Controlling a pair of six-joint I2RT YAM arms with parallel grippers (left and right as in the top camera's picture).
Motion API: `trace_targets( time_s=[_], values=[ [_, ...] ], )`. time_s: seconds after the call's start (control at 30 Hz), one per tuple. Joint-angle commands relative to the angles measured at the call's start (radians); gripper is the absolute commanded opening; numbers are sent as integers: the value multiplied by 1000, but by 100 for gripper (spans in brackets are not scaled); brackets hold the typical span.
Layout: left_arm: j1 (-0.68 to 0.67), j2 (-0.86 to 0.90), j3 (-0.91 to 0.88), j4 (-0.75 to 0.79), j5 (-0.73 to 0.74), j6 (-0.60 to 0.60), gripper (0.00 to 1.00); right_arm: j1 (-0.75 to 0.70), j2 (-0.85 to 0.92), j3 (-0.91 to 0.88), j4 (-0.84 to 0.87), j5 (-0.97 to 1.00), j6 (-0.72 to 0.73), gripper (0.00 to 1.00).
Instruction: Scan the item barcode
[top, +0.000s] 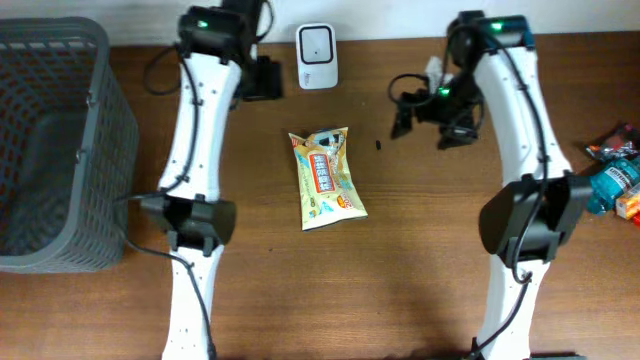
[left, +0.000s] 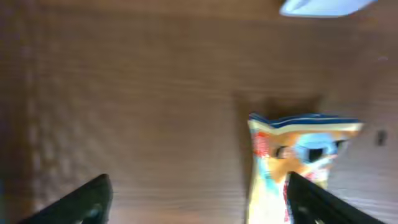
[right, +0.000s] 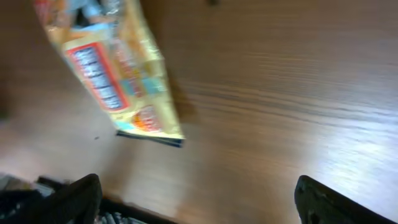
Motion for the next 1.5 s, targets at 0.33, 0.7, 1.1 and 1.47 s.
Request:
trace_targets(
  time_s=[0.33, 0.7, 1.1, 1.47],
  values=[
    [137, -6, -397, 143, -2, 0, 50, 517, 44, -41, 186, 193, 508, 79],
    [151, -6, -398, 135, -1, 0, 33, 568, 44, -432, 392, 377, 605, 15],
    [58, -6, -398, 38, 261, 224, 29, 362, 47, -427, 645, 425, 349, 44],
    [10, -5, -507, 331, 261, 116, 20, 210, 47, -262, 547, 75, 121, 49]
  ],
)
